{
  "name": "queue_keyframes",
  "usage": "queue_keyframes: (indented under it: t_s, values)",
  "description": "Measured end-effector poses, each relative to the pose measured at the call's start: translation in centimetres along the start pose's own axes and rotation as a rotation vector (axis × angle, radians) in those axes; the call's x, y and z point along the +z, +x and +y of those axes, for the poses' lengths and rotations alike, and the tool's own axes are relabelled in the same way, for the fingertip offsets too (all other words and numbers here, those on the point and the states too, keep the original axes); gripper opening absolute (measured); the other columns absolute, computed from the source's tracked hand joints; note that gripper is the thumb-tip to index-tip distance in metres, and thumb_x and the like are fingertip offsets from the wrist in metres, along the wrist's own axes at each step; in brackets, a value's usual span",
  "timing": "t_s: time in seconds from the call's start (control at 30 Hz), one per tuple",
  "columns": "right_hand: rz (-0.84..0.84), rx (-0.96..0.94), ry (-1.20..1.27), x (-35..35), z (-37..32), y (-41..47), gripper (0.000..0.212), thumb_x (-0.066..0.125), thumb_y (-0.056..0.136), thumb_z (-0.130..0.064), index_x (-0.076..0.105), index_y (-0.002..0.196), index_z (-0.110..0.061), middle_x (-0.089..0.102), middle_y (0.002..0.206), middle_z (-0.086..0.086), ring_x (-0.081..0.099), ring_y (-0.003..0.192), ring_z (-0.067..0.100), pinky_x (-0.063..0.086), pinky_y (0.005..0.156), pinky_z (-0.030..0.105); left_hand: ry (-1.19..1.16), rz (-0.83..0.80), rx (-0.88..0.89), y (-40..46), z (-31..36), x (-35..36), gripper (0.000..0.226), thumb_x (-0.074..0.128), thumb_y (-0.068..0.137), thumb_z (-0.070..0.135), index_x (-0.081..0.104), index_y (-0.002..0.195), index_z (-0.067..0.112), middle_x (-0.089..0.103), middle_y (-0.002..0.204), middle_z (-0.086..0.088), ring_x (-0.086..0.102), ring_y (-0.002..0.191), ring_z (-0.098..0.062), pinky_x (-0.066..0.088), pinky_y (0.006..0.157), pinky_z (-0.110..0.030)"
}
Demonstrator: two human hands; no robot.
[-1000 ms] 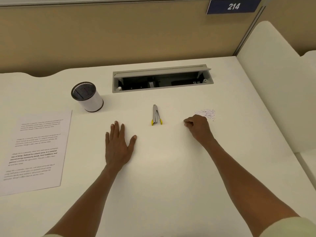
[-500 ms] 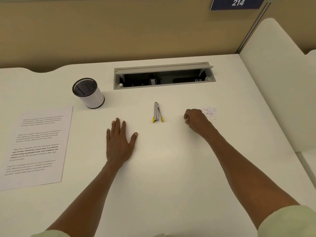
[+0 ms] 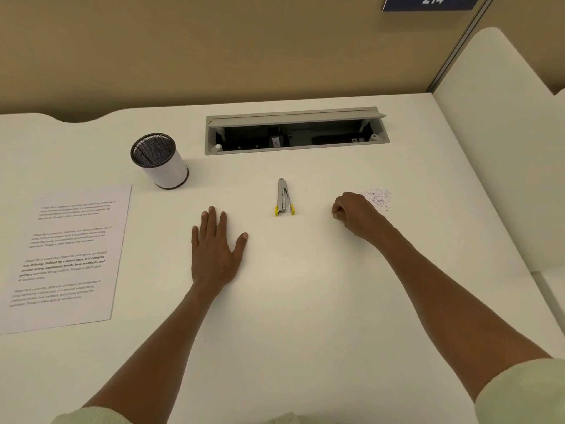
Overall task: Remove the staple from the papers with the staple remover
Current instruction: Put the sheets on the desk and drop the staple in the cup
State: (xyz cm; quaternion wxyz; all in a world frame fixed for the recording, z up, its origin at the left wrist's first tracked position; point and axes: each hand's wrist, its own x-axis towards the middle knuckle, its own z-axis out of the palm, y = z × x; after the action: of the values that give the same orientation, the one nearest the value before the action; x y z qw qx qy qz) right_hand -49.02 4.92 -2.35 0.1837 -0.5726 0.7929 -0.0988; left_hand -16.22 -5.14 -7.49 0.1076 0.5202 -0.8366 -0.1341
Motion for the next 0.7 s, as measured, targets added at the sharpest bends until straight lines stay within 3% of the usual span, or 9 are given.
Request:
queue_keyframes:
  t_s: [0.13, 0.3, 0.4, 0.5, 0.6, 0.7]
  values:
    - [0.092, -0.059, -0.052, 0.7, 0.2, -0.7, 0.014, 0.051, 0.089, -0.001, 0.064, 0.084, -0.006, 0.056, 0.084, 0.007, 0.053, 0.076, 0.024, 0.043, 0.066, 0.032, -0.002, -0.003, -0.004, 0.0, 0.0, 0.0, 0.079, 0.027, 0.097, 0.064, 0.030, 0.155, 0.011, 0.014, 0.168, -0.009, 0.007, 0.155, -0.024, 0.009, 0.126, -0.045]
    - [0.012, -0.127, -0.172, -0.2, -0.4, -0.6, 0.018, 0.044, 0.085, 0.000, 0.047, 0.075, -0.014, 0.044, 0.079, 0.004, 0.038, 0.072, 0.018, 0.026, 0.060, 0.028, -0.009, 0.001, -0.001, 0.1, 0.1, -0.1, 0.079, 0.028, 0.096, 0.064, 0.031, 0.155, 0.010, 0.015, 0.167, -0.010, 0.008, 0.155, -0.025, 0.009, 0.125, -0.046]
    - [-0.122, -0.055, -0.169, -0.4, -0.9, 0.5, 0.009, 0.048, 0.090, -0.008, 0.052, 0.082, -0.011, 0.051, 0.087, 0.010, 0.046, 0.079, 0.023, 0.043, 0.072, 0.036, -0.013, 0.004, -0.001, 0.1, 0.0, -0.1, 0.080, 0.028, 0.096, 0.063, 0.031, 0.155, 0.010, 0.015, 0.167, -0.010, 0.009, 0.155, -0.025, 0.010, 0.125, -0.047]
    - [-0.182, 0.001, -0.101, -0.4, -1.4, 0.8, 0.008, 0.052, 0.093, -0.012, 0.050, 0.085, -0.010, 0.047, 0.089, 0.012, 0.044, 0.082, 0.025, 0.042, 0.075, 0.040, -0.013, -0.003, -0.003, 0.0, 0.0, -0.1, 0.080, 0.028, 0.096, 0.064, 0.030, 0.155, 0.010, 0.014, 0.168, -0.009, 0.008, 0.155, -0.024, 0.009, 0.125, -0.046]
    - [-0.008, -0.008, -0.041, 0.5, -0.9, 0.1, 0.011, 0.054, 0.088, -0.008, 0.048, 0.079, -0.009, 0.048, 0.084, 0.007, 0.043, 0.076, 0.022, 0.037, 0.067, 0.033, -0.013, -0.010, -0.006, 0.1, 0.0, -0.1, 0.080, 0.028, 0.096, 0.064, 0.029, 0.156, 0.011, 0.013, 0.168, -0.009, 0.006, 0.156, -0.024, 0.008, 0.126, -0.045]
    - [0.131, 0.067, 0.195, 0.4, -1.9, -0.4, 0.010, 0.059, 0.080, -0.007, 0.054, 0.072, -0.010, 0.057, 0.077, 0.000, 0.050, 0.068, 0.016, 0.042, 0.060, 0.029, -0.012, -0.006, -0.007, 0.1, 0.1, -0.1, 0.080, 0.027, 0.096, 0.064, 0.029, 0.156, 0.011, 0.013, 0.168, -0.008, 0.006, 0.156, -0.023, 0.008, 0.126, -0.046]
